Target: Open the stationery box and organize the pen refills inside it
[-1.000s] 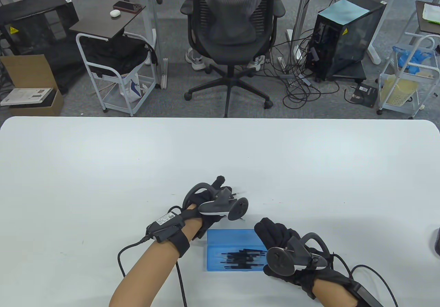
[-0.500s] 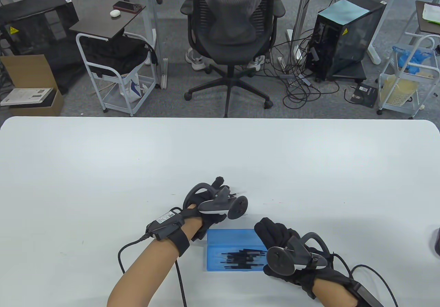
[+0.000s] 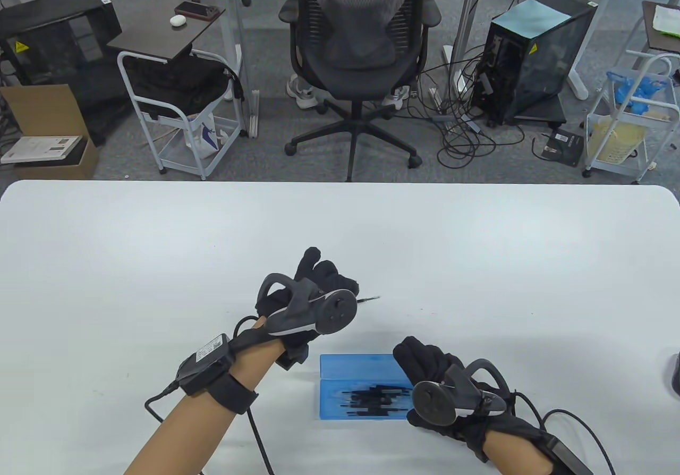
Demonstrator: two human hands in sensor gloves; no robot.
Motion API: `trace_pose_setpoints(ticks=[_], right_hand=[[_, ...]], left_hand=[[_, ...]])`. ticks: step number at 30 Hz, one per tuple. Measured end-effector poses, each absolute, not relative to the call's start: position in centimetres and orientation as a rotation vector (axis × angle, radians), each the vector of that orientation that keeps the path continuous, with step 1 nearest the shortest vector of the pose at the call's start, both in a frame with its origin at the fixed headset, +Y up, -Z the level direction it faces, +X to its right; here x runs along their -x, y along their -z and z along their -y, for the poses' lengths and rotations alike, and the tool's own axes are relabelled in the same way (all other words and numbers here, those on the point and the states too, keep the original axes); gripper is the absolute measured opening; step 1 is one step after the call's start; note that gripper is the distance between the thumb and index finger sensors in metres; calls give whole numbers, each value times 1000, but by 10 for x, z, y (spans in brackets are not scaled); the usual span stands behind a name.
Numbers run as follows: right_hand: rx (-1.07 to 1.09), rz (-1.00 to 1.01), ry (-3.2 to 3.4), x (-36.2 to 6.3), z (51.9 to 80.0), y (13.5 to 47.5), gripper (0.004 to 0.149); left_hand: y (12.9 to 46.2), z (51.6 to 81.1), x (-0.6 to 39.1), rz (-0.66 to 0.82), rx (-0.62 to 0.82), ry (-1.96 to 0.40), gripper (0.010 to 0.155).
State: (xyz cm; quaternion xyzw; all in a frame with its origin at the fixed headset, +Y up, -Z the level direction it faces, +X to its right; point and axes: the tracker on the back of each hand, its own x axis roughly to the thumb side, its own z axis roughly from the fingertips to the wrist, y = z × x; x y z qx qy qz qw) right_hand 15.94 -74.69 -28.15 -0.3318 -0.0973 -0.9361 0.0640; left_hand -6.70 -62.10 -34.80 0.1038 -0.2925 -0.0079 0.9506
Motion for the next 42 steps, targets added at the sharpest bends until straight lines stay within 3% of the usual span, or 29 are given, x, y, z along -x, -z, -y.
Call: trace_pose_setpoints(ticks=[5, 14, 18, 22, 29, 37, 42], right_hand=[[1000, 292, 2825, -159, 747, 281, 116], [997, 285, 2821, -159, 747, 281, 116], [996, 282, 2819, -159, 747, 281, 116], [996, 281, 2821, -159, 747, 281, 116], [995, 277, 2816, -158, 747, 280, 116], [995, 279, 2817, -158, 747, 280, 116], [994, 279, 2816, -158, 747, 280, 116]], left_hand=[[303, 621, 68, 599, -238, 54, 53], [254, 675, 45, 656, -195, 155, 53], [248, 704, 31, 679, -168, 164, 53], [239, 712, 20, 695, -267, 263, 53], [239, 729, 6, 723, -202, 296, 53], [242, 739, 1, 724, -155, 315, 53], [242, 726, 3, 742, -142, 259, 51]])
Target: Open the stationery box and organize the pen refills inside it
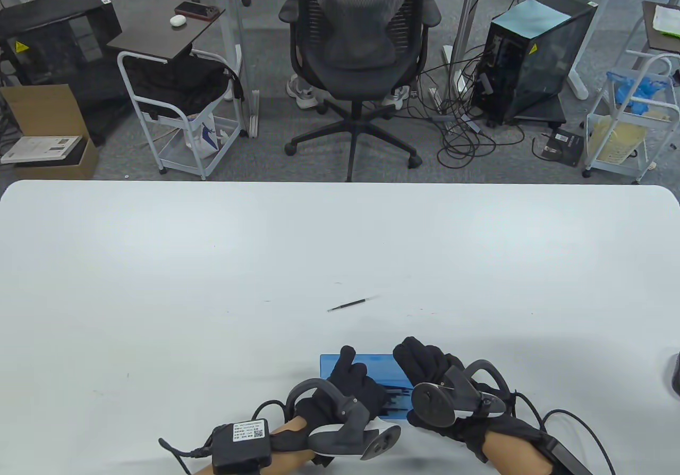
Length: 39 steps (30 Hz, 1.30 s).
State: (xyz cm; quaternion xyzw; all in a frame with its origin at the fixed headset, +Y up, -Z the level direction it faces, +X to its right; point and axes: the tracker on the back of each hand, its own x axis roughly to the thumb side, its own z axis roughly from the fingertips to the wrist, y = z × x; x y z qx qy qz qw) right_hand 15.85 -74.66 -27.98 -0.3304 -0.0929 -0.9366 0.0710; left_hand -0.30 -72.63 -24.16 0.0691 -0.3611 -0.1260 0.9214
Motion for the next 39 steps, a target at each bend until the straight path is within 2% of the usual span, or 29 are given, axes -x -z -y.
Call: trace_pose_setpoints(ticks=[4, 7, 12, 15, 18, 24, 33, 39], right_hand=[[993, 280, 2816, -158, 747, 280, 116], [993, 280, 2816, -159, 747, 280, 116], [992, 280, 2816, -159, 747, 280, 116], [991, 280, 2815, -158, 747, 280, 116], [991, 280, 2815, -159, 747, 280, 116], [995, 282, 2817, -159, 747, 280, 116], [997, 289, 2822, -159, 747, 281, 116], [998, 295, 2825, -159, 747, 281, 116]], left_hand=[[240, 699, 7, 740, -171, 177, 47], [246, 674, 14, 681, -218, 110, 45], [279, 641, 32, 500, -209, 63, 45], [302, 635, 41, 423, -187, 72, 45], [329, 639, 50, 321, -133, 43, 45], [374, 662, 59, 240, -63, 85, 46], [417, 699, 62, 232, -28, 99, 47], [436, 720, 61, 245, 65, 79, 48]])
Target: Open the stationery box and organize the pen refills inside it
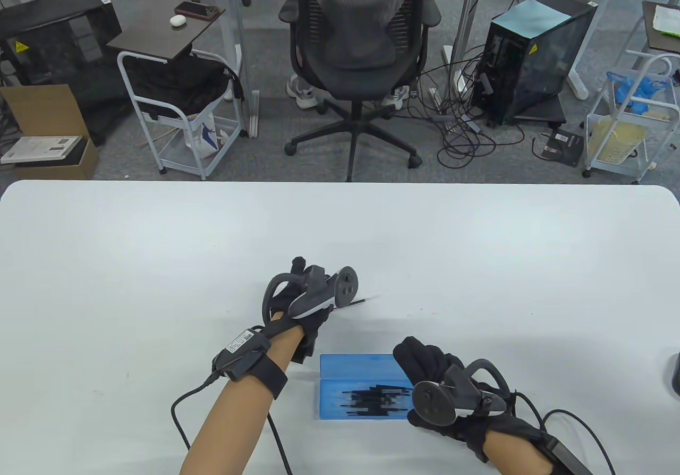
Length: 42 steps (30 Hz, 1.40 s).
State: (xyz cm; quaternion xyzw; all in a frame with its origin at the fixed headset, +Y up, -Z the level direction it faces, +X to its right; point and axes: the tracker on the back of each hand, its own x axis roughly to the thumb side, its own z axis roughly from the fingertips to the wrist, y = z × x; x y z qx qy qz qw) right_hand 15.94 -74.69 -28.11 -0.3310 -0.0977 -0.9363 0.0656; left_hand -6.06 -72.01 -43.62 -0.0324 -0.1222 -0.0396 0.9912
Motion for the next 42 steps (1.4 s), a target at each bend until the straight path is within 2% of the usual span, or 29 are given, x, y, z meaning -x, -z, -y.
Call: trace_pose_setpoints(ticks=[5, 12, 25, 42], right_hand=[[1001, 298, 2824, -160, 747, 282, 116], [1001, 298, 2823, -159, 747, 282, 116], [999, 297, 2823, -159, 747, 282, 117], [998, 298, 2823, -159, 747, 282, 117]], left_hand=[[442, 737, 59, 242, 113, 91, 51], [444, 746, 54, 241, 97, 102, 51], [442, 749, 50, 266, 81, 91, 45], [437, 748, 55, 308, 76, 57, 52]])
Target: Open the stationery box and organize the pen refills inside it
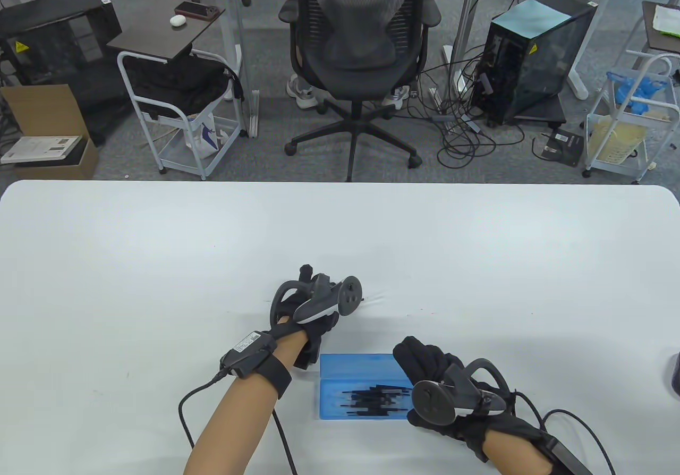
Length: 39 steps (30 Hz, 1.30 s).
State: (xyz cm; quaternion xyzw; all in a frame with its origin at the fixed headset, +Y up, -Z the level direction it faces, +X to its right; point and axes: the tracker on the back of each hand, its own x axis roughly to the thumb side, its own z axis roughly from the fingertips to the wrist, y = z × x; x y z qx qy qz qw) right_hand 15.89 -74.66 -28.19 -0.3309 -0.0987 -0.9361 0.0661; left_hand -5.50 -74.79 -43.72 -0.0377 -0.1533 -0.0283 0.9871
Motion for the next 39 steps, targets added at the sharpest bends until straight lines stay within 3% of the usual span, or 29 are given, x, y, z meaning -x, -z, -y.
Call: trace_pose_setpoints(ticks=[12, 23, 31, 39], right_hand=[[996, 295, 2820, -159, 746, 282, 116], [996, 292, 2817, -159, 746, 281, 116], [992, 291, 2816, -159, 746, 281, 116], [991, 287, 2817, -158, 746, 281, 117]], left_hand=[[396, 693, 63, 413, -45, 21, 53], [312, 649, 65, 575, -183, -7, 53], [260, 665, 60, 685, -185, 29, 53], [242, 702, 45, 742, -141, 162, 53]])
